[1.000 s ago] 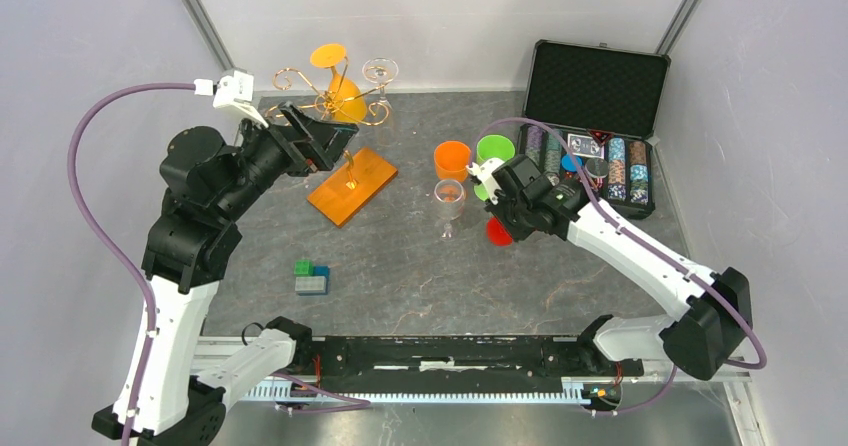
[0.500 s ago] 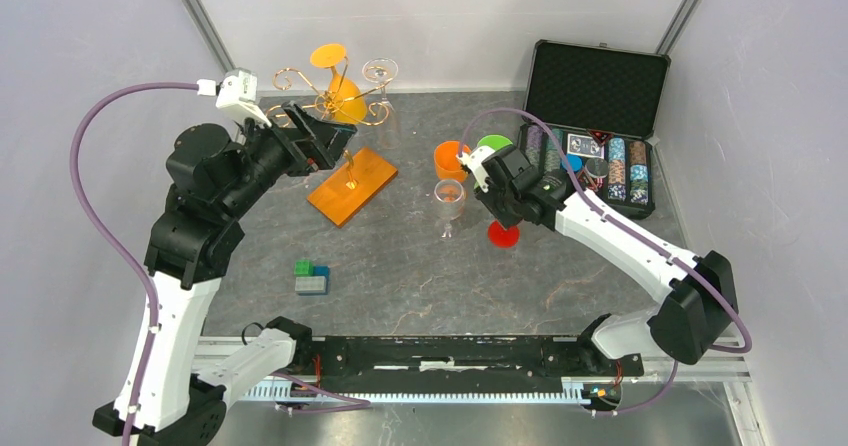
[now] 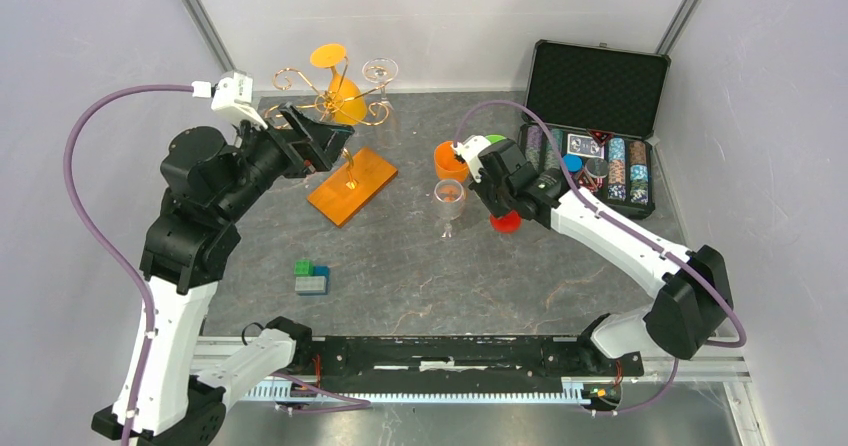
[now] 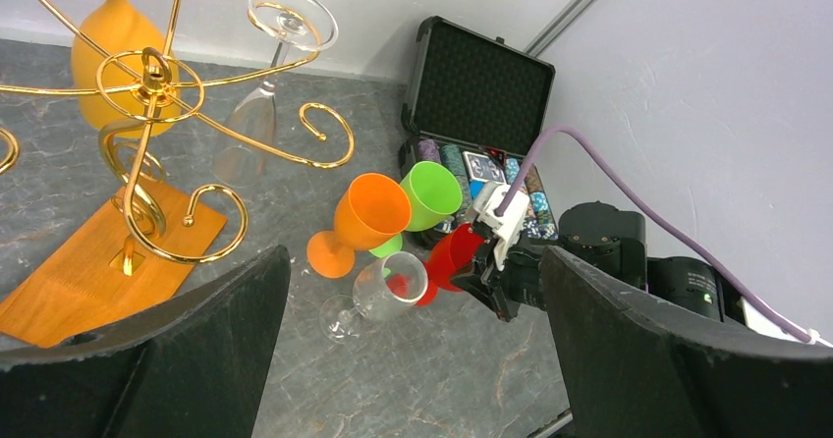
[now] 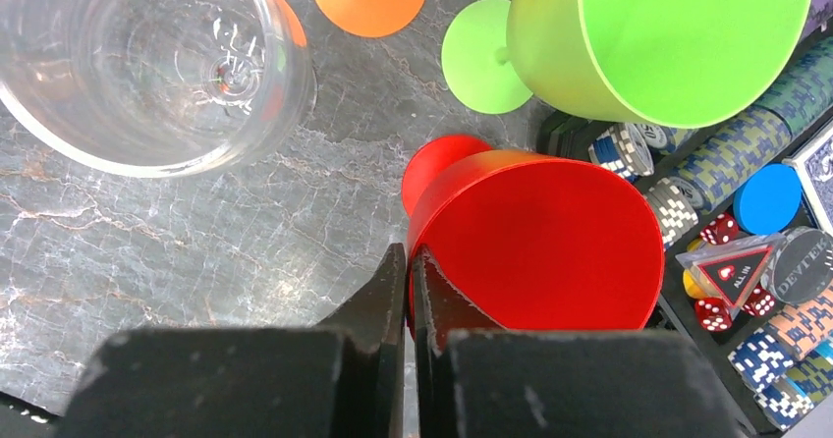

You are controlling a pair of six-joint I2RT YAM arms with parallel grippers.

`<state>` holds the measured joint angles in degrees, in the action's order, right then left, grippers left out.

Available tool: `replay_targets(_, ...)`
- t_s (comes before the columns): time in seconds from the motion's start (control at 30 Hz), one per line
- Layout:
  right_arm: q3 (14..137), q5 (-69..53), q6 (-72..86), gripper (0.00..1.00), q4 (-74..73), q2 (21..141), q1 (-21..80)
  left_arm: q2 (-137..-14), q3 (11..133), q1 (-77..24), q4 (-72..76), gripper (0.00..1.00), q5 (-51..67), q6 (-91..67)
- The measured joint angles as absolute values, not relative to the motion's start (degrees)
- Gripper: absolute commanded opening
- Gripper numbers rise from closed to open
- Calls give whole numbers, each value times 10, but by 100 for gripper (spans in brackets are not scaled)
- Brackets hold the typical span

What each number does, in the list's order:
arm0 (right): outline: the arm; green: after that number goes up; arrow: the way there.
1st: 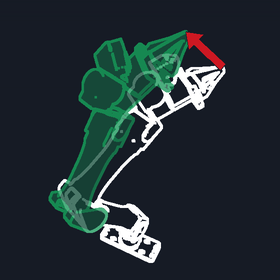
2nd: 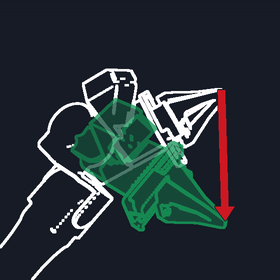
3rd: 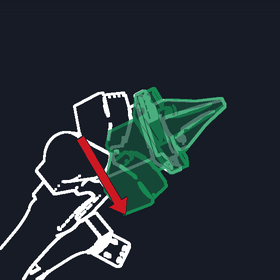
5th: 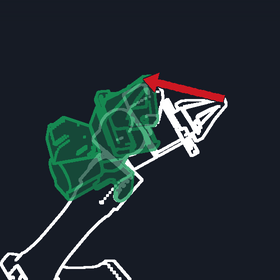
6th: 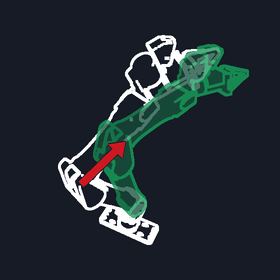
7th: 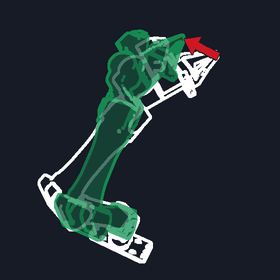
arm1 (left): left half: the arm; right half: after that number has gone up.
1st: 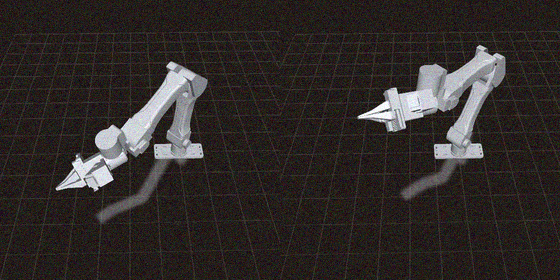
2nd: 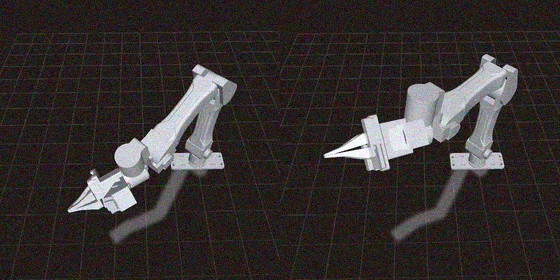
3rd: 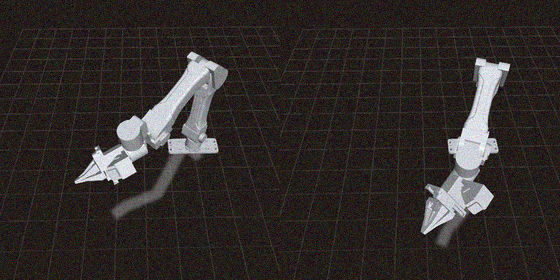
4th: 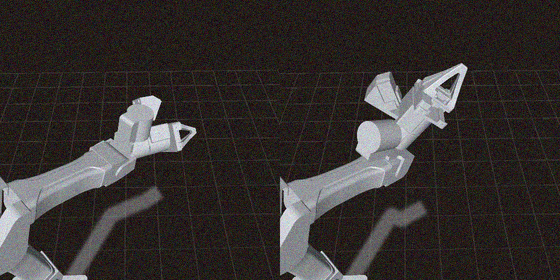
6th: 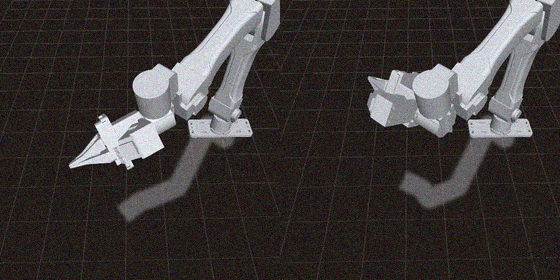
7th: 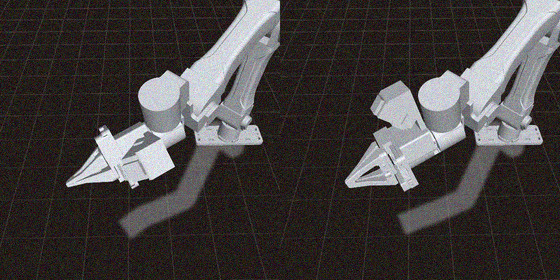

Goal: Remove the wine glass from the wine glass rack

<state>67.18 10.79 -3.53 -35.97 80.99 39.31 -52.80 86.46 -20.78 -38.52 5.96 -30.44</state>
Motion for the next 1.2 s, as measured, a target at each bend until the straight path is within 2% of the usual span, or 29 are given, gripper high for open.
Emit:
replay_targets(0.13, 672, 106, -35, 0, -350, 815, 393, -526, 866, -208, -387, 100, 59, -304)
replay_targets(0.43, 678, 62, -39, 2, -347, 815, 389, -525, 867, -208, -390, 100, 58, -304)
replay_targets(0.5, 681, 49, -40, 8, -347, 816, 387, -526, 870, -208, -391, 100, 58, -304)
replay_targets(0.57, 682, 42, -40, 27, -348, 816, 385, -526, 874, -208, -392, 100, 55, -304)
replay_targets(0.63, 683, 39, -38, 40, -348, 816, 383, -528, 877, -208, -392, 100, 52, -304)
replay_targets(0.73, 686, 40, -39, 50, -351, 817, 381, -536, 885, -208, -393, 100, 48, -304)
replay_targets(0.93, 719, 45, -23, 59, -361, 815, 381, -569, 902, -208, -367, 100, 46, -313)
replay_targets(1.1, 748, 54, -3, 62, -354, 780, 380, -637, 936, -208, -307, 99, 53, -354)
replay_targets(1.2, 743, 64, 13, 62, -336, 733, 380, -698, 977, -208, -289, 95, 54, -376)
